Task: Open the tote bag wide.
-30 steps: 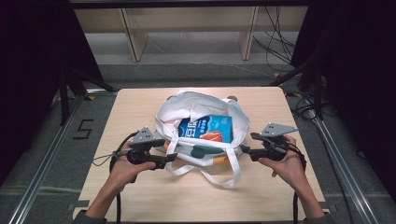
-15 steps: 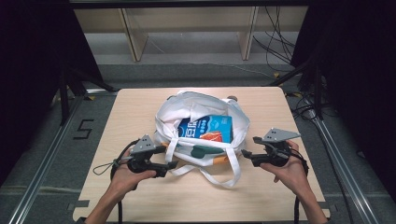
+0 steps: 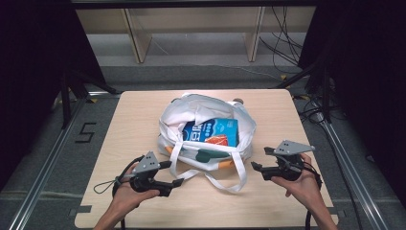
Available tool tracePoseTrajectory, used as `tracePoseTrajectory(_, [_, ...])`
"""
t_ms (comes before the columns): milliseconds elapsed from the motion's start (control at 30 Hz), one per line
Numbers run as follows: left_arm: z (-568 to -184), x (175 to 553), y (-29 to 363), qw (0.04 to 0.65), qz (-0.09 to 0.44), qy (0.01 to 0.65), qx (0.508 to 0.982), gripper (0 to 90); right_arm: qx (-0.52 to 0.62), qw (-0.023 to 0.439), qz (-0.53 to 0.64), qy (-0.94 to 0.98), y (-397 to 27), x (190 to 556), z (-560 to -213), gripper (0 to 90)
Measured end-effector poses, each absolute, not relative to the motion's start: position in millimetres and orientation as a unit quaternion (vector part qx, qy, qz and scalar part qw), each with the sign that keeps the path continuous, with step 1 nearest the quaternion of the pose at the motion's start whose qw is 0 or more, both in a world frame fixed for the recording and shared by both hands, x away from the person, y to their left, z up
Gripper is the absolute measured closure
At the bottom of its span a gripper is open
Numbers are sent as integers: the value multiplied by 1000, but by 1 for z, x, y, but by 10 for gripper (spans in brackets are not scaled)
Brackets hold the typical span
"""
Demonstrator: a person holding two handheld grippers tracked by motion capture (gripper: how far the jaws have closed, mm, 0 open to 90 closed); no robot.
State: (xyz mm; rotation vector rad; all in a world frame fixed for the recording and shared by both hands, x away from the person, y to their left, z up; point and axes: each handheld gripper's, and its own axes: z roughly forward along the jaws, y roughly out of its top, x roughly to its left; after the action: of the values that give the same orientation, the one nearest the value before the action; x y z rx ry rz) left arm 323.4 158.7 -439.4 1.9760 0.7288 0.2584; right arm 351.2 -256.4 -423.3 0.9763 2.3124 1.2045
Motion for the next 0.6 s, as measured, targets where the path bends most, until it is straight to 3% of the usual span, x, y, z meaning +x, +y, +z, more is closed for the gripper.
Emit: tracePoseTrajectory(600, [-472,307,167,484,104,315,810,245,342,181,424,819,-265,335,-445,266])
